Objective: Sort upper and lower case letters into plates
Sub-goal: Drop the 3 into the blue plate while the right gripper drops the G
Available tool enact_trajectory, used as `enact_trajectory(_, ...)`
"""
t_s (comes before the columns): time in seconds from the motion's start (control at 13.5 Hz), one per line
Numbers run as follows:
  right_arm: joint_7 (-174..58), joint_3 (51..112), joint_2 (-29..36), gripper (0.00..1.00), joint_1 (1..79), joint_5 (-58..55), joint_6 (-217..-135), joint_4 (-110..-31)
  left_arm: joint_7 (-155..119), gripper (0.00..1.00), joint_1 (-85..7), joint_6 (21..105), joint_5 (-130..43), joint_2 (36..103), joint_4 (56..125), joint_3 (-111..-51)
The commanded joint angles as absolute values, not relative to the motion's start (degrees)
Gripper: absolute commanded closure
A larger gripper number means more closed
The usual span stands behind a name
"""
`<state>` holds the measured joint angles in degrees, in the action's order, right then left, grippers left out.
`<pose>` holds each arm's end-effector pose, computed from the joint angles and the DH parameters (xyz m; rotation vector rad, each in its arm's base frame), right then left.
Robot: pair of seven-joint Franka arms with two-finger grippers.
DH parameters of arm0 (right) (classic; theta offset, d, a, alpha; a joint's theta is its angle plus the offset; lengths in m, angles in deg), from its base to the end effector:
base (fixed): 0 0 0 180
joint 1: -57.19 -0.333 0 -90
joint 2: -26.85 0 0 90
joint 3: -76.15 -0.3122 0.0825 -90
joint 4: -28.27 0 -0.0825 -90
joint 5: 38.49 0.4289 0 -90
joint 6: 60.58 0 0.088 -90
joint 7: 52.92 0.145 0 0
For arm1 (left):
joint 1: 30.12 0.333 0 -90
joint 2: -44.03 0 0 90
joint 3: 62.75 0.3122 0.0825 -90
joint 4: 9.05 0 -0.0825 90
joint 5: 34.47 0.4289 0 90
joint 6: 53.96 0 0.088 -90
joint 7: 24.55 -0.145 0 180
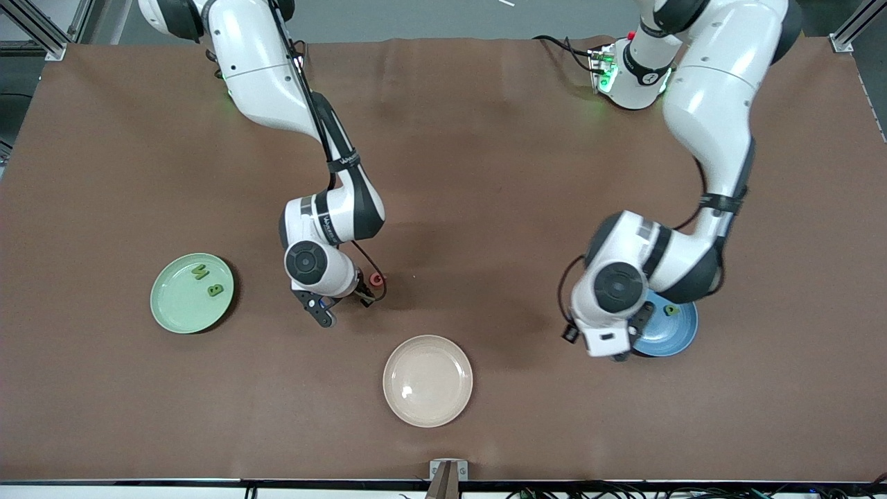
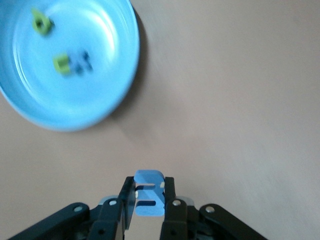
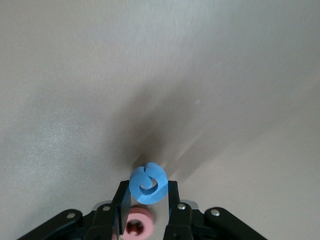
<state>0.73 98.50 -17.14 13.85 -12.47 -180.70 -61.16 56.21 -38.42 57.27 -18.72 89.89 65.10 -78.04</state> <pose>0.6416 0.3057 0.1351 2.8913 -1.1463 -0.2854 0.7227 -0.2458 0.2054 -2.6779 -1.3733 0.0504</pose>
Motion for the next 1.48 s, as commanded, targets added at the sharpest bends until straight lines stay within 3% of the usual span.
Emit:
enact_trajectory(0.0,-15.5,99.96,-10.26,0.89,18.85,-12.21,-174.68,-63.56,51.67,0.99,-34.44,56.96,-17.77,87.63,68.99,-78.84)
enact_trajectory(0.44,-52.6,113.05,-8.22,0.89,21.49,-14.67,-175.63,-69.19,42.18,0.97,-27.06,58.36,-17.68,84.99,74.61,-78.84)
enact_trajectory(0.81,-70.29,113.42,-8.3,0.89,27.29,-14.59,-185.19,-76.48,39.7,0.93,-22.57,66.44,-15.68,84.46,80.41,-78.84)
enact_trajectory(0.96,-74.53,113.42,-8.57,0.89,28.7,-14.58,-186.62,-77.02,39.7,0.78,-22.39,67.77,-14.87,84.63,81.21,-78.84)
enact_trajectory(1.03,-74.89,113.33,-9.0,0.89,29.06,-14.5,-186.79,-77.02,39.7,0.62,-22.39,67.68,-14.87,84.55,81.21,-78.84)
enact_trajectory(1.11,-74.98,113.33,-9.36,0.89,29.41,-14.5,-186.97,-77.02,39.7,0.31,-22.3,67.68,-14.87,84.46,81.21,-78.84)
enact_trajectory(1.18,-75.07,113.33,-9.62,0.89,30.02,-14.41,-187.41,-76.93,39.79,0.05,-22.13,67.68,-14.87,84.37,81.21,-78.84)
enact_trajectory(1.4,-76.74,112.8,-11.38,0.89,31.34,-13.62,-189.51,-76.84,39.7,0.01,-21.95,67.68,-14.87,84.2,80.25,-79.1)
